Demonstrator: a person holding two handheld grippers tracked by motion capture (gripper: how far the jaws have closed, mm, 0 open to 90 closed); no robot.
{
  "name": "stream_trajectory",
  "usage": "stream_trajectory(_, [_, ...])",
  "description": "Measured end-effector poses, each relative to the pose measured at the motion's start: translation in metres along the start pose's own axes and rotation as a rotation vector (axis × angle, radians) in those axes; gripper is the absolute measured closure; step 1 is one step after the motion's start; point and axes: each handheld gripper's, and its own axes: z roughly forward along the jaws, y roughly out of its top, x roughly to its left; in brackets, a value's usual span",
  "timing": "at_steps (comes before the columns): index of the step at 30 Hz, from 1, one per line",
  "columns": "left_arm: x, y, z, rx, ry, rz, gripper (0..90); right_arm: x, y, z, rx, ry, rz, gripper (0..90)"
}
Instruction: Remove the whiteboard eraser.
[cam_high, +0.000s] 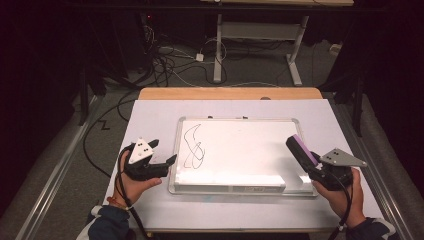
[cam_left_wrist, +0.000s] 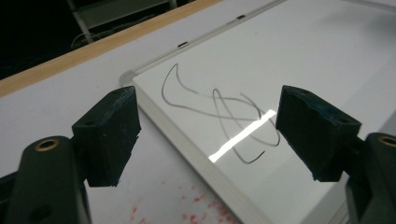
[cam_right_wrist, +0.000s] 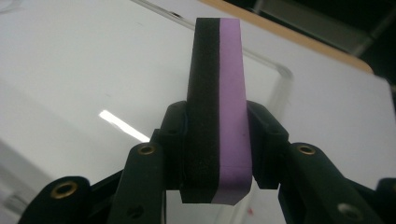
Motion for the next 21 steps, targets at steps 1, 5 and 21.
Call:
stream_trajectory(1, [-0.001, 0.005, 0.002, 0.003, -0.009, 0.005, 20.3, 0.006, 0.009, 0.0, -0.027, -0.01, -0.091, 63.4])
stream_trajectory(5, [-0.01, 0.025, 0.01, -0.001, -0.067, 0.028, 20.3, 0.026, 0.026, 0.006, -0.06, 0.024, -0.285, 63.5])
stream_trajectory(21, [-0.042, 0.074, 0.068, 0.052, -0.264, 0.092, 20.3, 0.077, 0.068, 0.051, -0.153, 0.257, -0.518, 63.5])
